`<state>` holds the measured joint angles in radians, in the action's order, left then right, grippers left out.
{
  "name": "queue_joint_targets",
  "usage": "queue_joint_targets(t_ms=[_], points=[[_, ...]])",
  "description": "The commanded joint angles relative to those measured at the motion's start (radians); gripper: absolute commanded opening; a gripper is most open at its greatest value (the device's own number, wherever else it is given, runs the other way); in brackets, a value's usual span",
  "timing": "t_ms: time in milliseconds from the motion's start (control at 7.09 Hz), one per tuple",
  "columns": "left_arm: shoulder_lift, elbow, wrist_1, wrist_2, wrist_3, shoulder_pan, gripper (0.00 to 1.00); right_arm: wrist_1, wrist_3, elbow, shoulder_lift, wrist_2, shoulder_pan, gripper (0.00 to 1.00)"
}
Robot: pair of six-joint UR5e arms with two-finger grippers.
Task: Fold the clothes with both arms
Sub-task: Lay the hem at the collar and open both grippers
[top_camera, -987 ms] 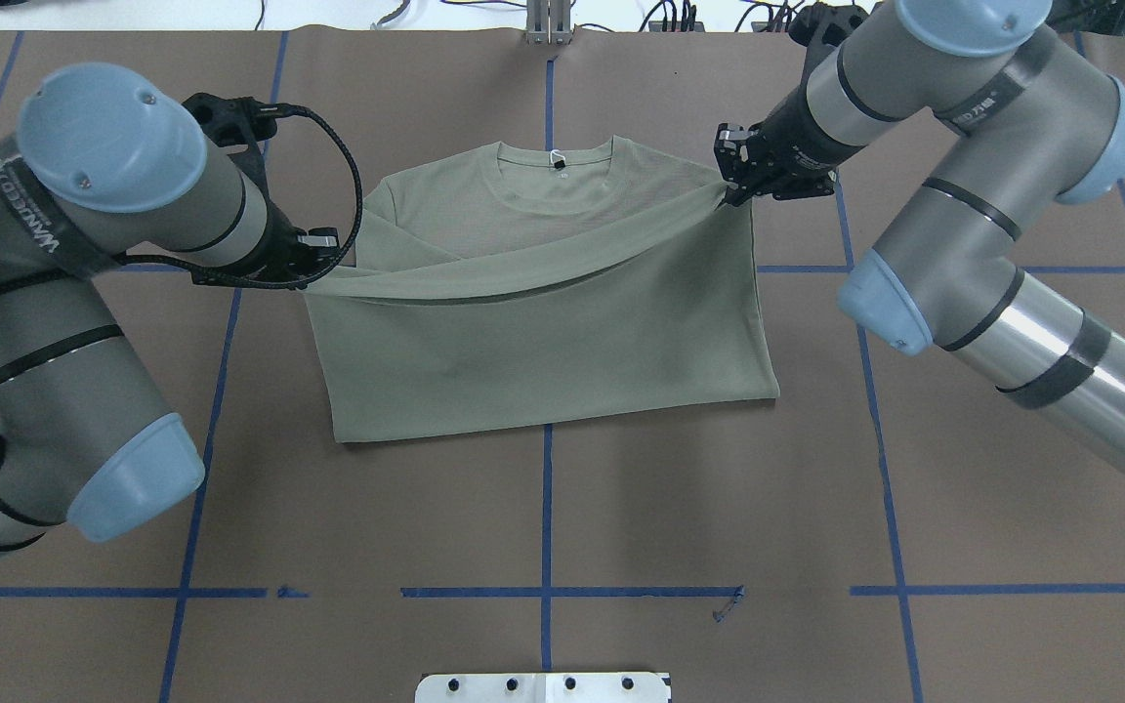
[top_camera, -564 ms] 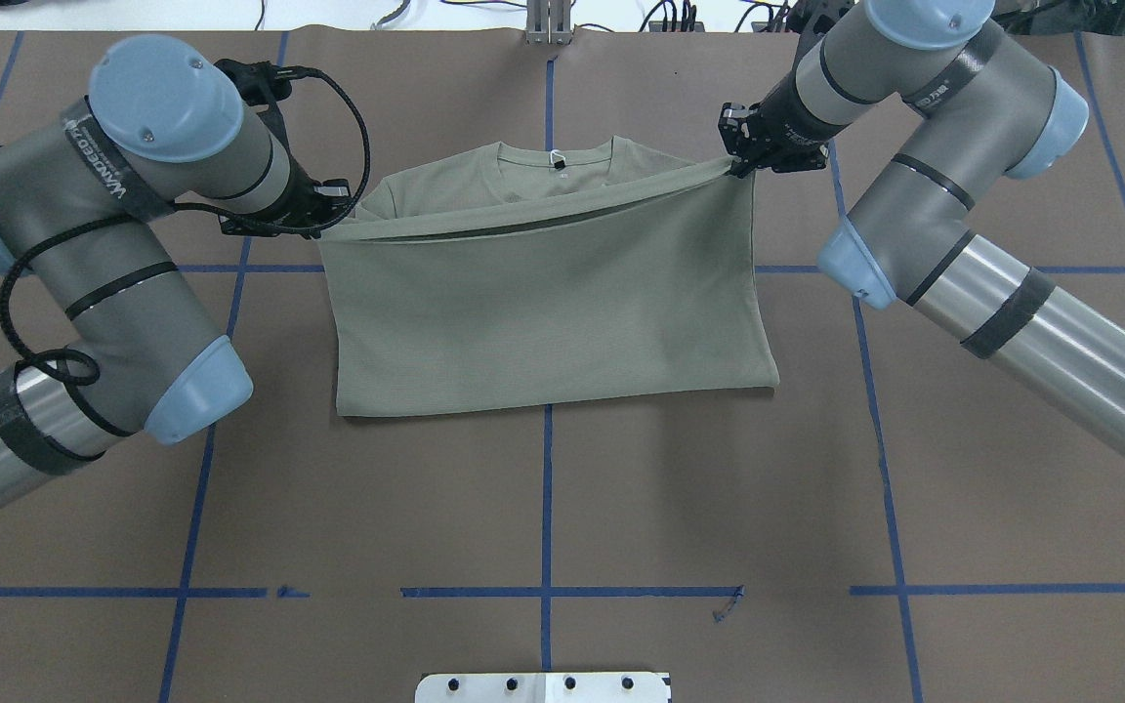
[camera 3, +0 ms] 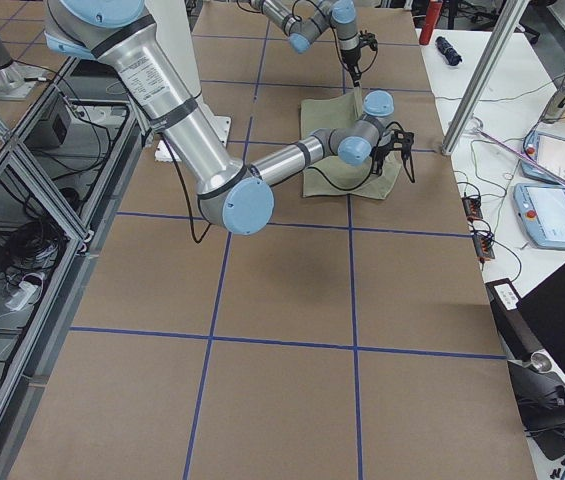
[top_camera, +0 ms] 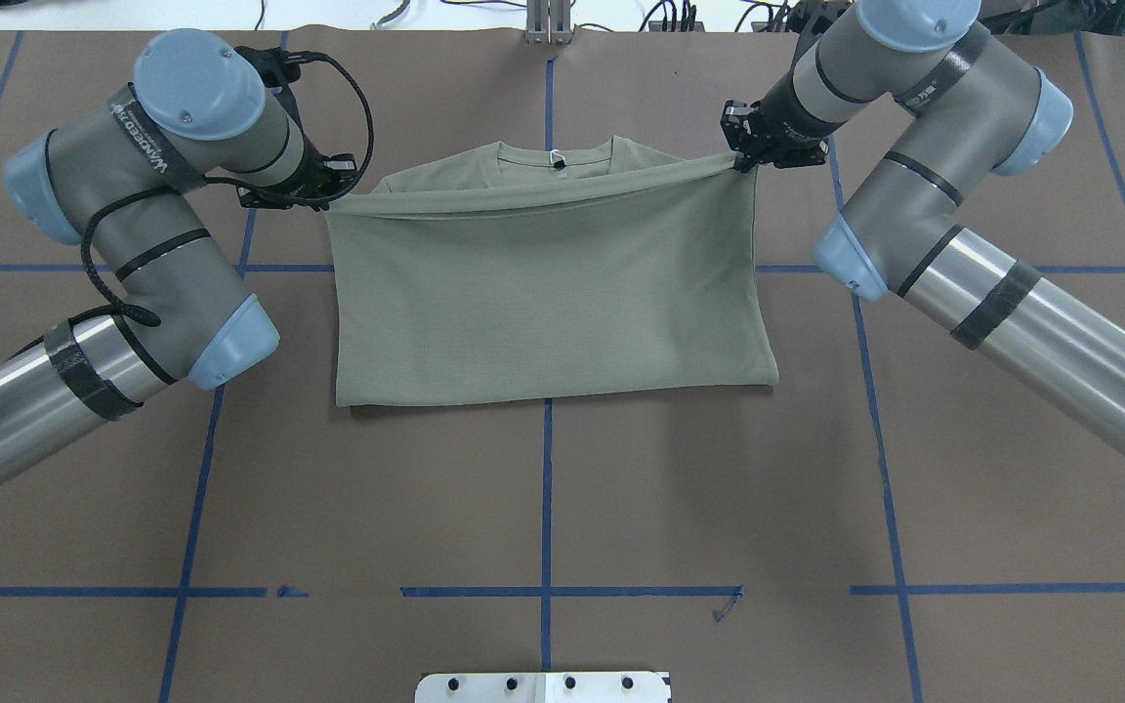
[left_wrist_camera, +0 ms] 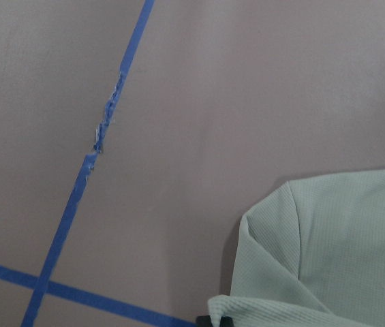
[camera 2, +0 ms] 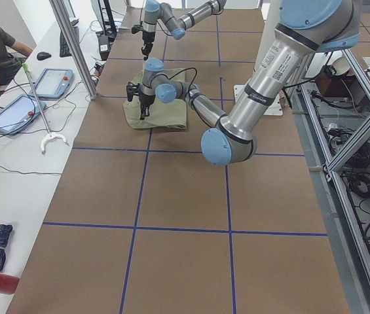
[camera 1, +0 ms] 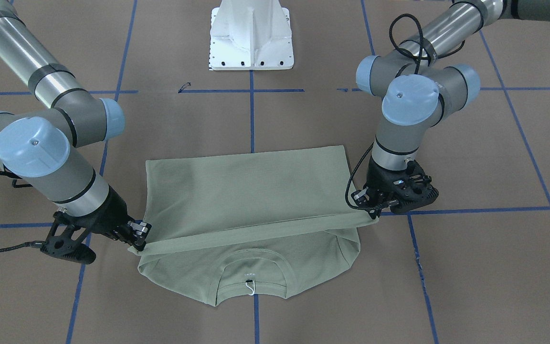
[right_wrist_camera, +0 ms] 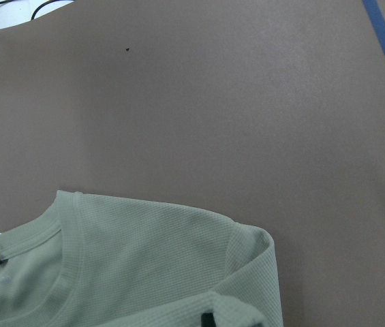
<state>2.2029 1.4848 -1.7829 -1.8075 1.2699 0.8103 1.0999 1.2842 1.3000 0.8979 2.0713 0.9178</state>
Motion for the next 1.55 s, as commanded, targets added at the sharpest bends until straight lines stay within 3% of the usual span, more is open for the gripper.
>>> queue_joint_targets(t_ms=[0, 282, 846, 987, 1128, 1269, 1410], points=[[0.037, -0.066, -0.026, 0.028, 0.005, 0.012, 0.00, -0.002, 0.001, -0.065, -0.057, -0.046, -0.005, 0.00], [0.089, -0.176, -0.078, 0.042, 0.028, 0.012, 0.00, 0.000, 0.000, -0.074, -0.063, -0.066, -0.007, 0.00], [0.107, -0.193, -0.078, 0.048, 0.040, 0.006, 0.00, -0.014, -0.002, -0.074, -0.060, -0.069, -0.022, 0.00], [0.109, -0.195, -0.078, 0.048, 0.042, 0.006, 0.33, -0.035, -0.002, -0.074, -0.054, -0.073, -0.025, 0.33], [0.109, -0.195, -0.076, 0.050, 0.042, 0.006, 0.79, -0.037, -0.002, -0.080, -0.054, -0.086, -0.026, 0.98], [0.109, -0.195, -0.075, 0.050, 0.037, 0.006, 1.00, -0.037, -0.002, -0.082, -0.053, -0.091, -0.027, 1.00], [0.109, -0.192, -0.075, 0.050, 0.031, 0.006, 1.00, -0.037, -0.012, -0.081, -0.053, -0.085, -0.023, 1.00]])
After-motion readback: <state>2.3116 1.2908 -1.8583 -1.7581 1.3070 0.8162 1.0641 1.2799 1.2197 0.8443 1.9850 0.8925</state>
